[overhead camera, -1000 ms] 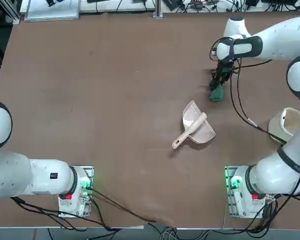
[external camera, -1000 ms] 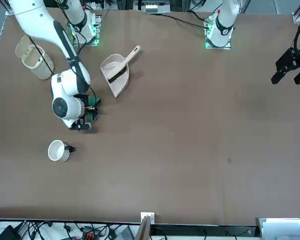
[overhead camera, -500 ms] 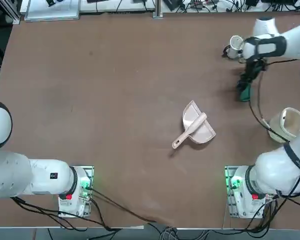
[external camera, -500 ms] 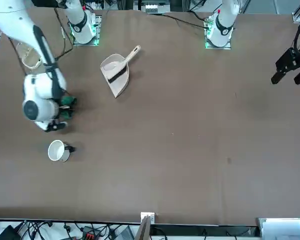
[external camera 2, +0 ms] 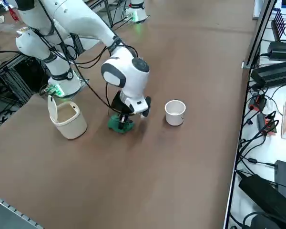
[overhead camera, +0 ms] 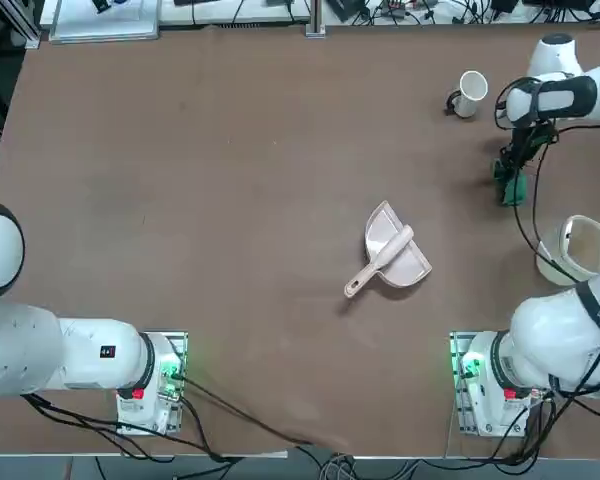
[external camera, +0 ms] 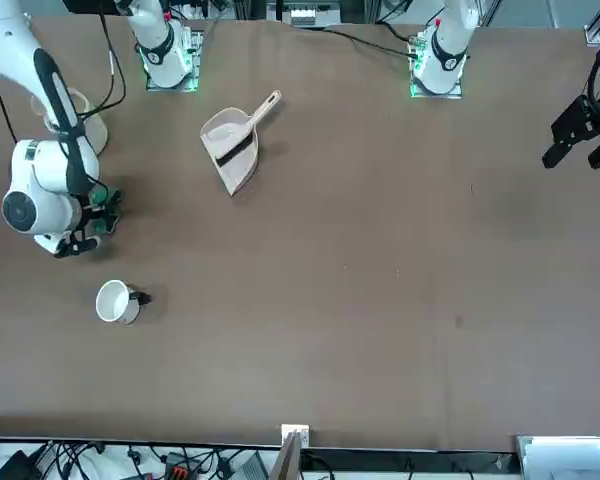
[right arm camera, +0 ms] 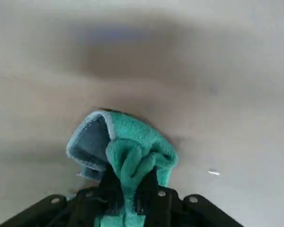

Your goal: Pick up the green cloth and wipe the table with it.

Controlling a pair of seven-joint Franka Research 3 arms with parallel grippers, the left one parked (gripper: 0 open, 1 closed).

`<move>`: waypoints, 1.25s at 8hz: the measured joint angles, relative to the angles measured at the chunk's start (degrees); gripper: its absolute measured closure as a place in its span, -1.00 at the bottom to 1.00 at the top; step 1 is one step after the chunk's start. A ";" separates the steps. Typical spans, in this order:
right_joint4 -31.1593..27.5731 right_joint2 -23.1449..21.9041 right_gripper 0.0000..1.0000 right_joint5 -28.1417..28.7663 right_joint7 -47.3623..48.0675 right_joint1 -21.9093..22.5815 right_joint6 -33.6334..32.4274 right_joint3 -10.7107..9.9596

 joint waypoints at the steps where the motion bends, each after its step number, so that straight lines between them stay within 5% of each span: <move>1: -0.10 0.18 0.68 0.08 5.89 0.34 -0.08 3.86; 3: -0.22 1.22 0.68 0.62 20.52 1.19 0.36 12.13; 5: 0.88 2.93 0.68 1.14 32.52 2.25 2.30 17.82; 10: 14.21 5.05 0.68 2.51 43.25 10.83 -2.04 23.18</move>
